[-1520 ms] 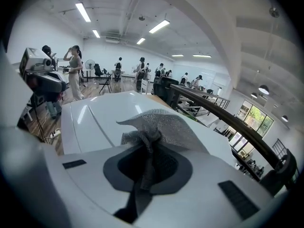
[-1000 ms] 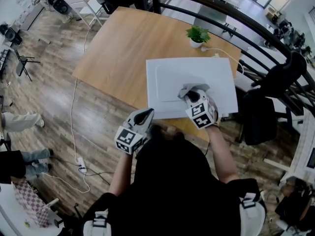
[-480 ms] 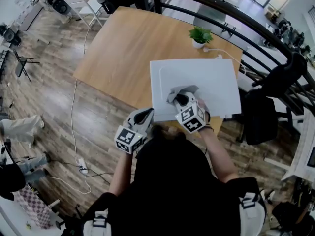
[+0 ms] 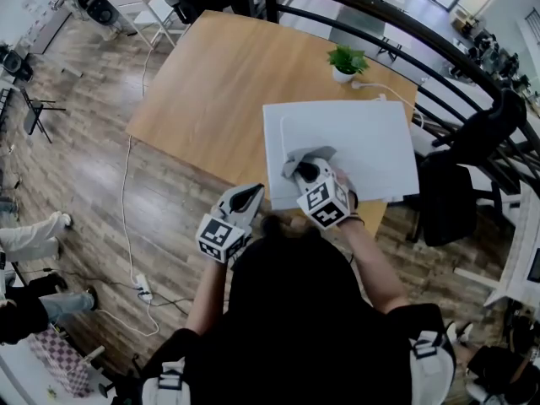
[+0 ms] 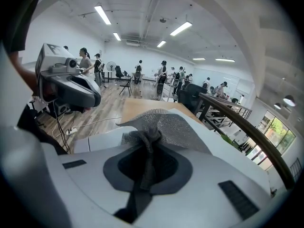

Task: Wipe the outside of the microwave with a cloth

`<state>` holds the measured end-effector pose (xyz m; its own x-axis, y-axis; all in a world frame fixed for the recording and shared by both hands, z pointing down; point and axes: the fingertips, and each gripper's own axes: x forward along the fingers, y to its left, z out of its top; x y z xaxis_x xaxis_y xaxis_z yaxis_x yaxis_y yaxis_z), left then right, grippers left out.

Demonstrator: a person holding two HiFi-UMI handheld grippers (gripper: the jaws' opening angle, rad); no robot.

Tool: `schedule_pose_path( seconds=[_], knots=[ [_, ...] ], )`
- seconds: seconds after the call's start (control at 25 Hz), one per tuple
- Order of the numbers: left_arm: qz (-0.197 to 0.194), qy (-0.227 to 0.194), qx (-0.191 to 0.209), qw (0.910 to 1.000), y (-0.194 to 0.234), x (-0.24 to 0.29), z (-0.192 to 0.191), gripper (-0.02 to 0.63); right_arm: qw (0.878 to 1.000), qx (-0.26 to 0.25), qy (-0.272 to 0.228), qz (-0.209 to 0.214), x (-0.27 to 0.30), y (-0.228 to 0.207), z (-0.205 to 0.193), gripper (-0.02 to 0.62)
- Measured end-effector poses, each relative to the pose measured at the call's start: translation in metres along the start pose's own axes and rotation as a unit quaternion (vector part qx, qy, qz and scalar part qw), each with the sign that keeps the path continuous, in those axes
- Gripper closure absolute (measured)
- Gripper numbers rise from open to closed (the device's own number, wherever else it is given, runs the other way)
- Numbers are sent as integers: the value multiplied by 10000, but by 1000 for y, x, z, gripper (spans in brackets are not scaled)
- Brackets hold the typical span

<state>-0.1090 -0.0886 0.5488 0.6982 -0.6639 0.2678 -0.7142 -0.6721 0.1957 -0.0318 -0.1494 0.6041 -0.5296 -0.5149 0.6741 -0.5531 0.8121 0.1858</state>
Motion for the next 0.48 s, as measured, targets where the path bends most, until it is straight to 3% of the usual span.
schedule_pose_path(
  seconds=[0.48],
  knots=[
    [-270,15,88,9996,18,-7,-6,606,9998,-140,-108,-10,15,18,20,580]
  ],
)
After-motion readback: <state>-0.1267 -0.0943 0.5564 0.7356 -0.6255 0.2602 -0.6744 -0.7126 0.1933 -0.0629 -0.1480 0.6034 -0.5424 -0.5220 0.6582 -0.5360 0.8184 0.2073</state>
